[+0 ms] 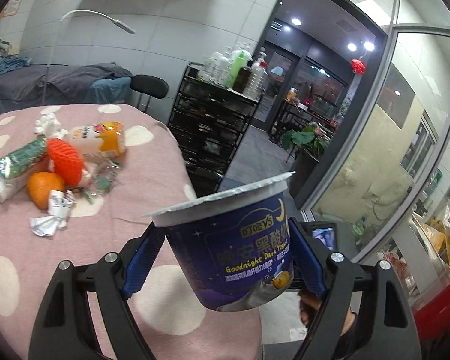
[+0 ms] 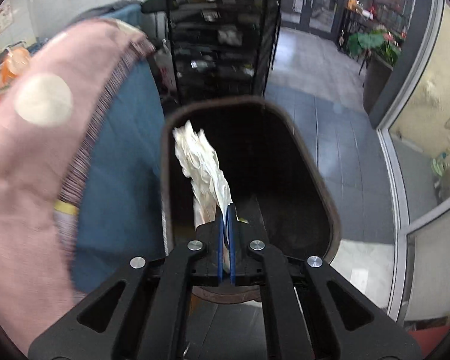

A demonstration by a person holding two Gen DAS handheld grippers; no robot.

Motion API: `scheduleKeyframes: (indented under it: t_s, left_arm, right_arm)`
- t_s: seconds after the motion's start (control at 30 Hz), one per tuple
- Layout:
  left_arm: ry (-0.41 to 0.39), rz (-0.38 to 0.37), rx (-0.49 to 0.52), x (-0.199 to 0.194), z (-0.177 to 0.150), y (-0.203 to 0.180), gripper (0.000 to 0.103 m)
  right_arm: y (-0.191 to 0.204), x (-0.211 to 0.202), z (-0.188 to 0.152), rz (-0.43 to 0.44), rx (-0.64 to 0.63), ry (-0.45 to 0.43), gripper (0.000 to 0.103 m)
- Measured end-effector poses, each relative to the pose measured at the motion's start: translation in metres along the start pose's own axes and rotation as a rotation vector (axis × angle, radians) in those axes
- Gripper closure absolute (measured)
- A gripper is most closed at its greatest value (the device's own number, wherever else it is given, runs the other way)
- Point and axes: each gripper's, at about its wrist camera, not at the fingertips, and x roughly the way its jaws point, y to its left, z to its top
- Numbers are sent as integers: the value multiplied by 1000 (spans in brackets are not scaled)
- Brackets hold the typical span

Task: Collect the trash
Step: 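Carry both to the brown bin and release the bag then the yogurt cup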

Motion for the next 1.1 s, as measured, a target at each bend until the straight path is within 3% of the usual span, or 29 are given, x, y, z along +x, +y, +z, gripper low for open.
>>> scheduleKeyframes:
  t_s: [0.1, 0.13, 0.17, 0.47, 0.63, 0.77, 1.1]
  left_arm:
    - [47, -26, 2, 20, -3, -9, 23]
    - [66, -40, -1, 29, -2, -11, 23]
    - [77, -50, -3, 33, -4, -15, 23]
    - [220, -104, 7, 123, 8, -48, 23]
    - [358, -77, -19, 189, -7, -62, 23]
    - [435, -31, 37, 229, -17, -71, 23]
    - [606, -1, 126, 279, -39, -85, 19]
  right_arm:
    - [-6, 11, -11, 5, 38, 41, 62]
    - [-6, 10, -14, 0, 47, 36, 46]
    - [-7, 8, -17, -5, 55, 27, 39]
    - [-26, -18, -42, 43, 211, -55, 35]
    - [-33, -24, -47, 14, 253, -93, 33]
    - [-45, -24, -52, 5, 291, -91, 33]
    - [-60, -23, -61, -6, 331, -86, 33]
